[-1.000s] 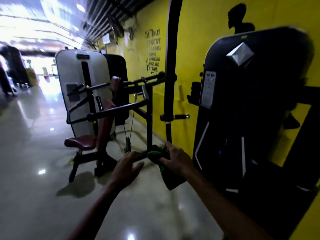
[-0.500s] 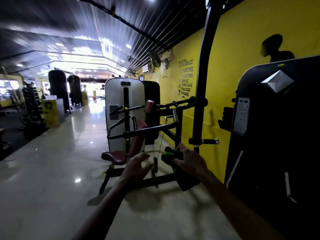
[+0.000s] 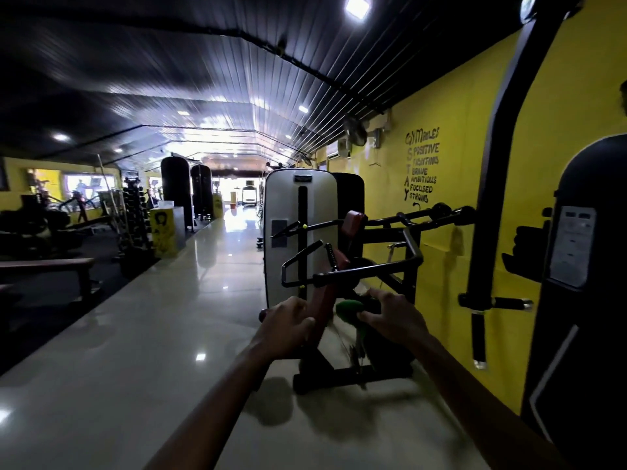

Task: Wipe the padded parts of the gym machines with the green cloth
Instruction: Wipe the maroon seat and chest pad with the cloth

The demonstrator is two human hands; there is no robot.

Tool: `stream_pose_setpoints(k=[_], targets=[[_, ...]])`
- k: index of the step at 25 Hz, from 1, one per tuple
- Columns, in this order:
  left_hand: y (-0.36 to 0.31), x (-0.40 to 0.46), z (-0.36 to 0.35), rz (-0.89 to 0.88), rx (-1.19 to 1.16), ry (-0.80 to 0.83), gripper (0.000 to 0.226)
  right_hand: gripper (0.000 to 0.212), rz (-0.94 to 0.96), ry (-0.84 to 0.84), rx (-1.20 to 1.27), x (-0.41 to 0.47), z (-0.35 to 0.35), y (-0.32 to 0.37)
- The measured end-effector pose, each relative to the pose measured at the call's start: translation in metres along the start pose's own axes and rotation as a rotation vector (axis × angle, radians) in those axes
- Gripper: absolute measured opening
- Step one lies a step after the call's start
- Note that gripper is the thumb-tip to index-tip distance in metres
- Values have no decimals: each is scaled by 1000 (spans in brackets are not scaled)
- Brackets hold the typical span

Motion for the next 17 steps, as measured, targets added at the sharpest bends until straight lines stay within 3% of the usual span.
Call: stream_pose_setpoints(k=[9,17], targets=[[125,19,97,97,3,-43,28,40,36,78,82,68,-99,122],[237,101,134,153,20,-44,40,39,78,109,112,177,-187,170]])
Point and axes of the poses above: each hand's wrist, its own x-axis towards the middle knuckle, its own z-axis out of the back of the hand, y = z × x, the point moved 4 cm from there along x, towards the middle knuckle, and after that the axes turned 6 degrees about -x, right-handed, at the moved point
